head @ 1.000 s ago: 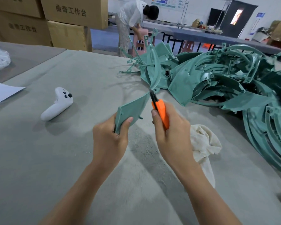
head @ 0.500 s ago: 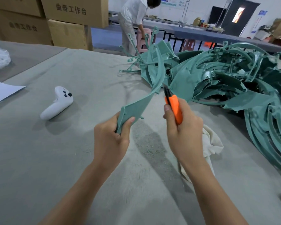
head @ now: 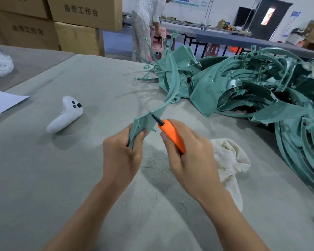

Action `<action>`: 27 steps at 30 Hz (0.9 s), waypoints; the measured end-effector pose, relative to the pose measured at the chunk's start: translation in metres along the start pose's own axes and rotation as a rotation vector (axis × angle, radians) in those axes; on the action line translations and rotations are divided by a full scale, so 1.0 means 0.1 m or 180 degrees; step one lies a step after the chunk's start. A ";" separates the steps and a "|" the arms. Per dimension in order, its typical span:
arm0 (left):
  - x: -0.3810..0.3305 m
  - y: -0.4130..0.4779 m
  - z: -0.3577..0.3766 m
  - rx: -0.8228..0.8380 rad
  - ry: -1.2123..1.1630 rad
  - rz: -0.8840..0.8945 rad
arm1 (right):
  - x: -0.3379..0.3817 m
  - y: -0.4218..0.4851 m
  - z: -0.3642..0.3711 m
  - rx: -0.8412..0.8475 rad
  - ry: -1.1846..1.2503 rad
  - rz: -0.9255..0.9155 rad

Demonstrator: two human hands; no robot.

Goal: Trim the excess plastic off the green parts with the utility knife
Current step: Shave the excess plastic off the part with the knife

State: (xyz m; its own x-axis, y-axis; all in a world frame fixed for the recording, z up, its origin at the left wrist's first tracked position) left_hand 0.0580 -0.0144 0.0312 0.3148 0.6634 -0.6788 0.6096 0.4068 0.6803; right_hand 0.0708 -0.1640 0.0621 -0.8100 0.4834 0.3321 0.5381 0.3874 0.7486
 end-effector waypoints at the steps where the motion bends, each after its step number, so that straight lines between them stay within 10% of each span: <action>1: 0.00 0.00 0.00 0.0006 0.0000 0.0030 | -0.02 0.01 -0.01 0.0005 0.0057 0.0027; 27: -0.01 -0.01 0.02 -0.0001 -0.0088 0.0394 | -0.27 0.08 -0.17 0.0006 0.0537 0.0629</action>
State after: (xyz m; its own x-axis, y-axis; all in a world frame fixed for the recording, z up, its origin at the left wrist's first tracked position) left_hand 0.0583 -0.0167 0.0305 0.4075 0.6910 -0.5971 0.5648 0.3231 0.7594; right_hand 0.0927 -0.1873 0.0693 -0.7164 0.4120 0.5630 0.6901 0.3000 0.6586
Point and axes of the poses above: each hand's wrist, its own y-axis towards the middle knuckle, its own z-axis out of the palm, x = y × z, the point moved 3 cm from there along y, towards the middle knuckle, and after that the axes turned 7 degrees about -z, right-handed, at the moved point
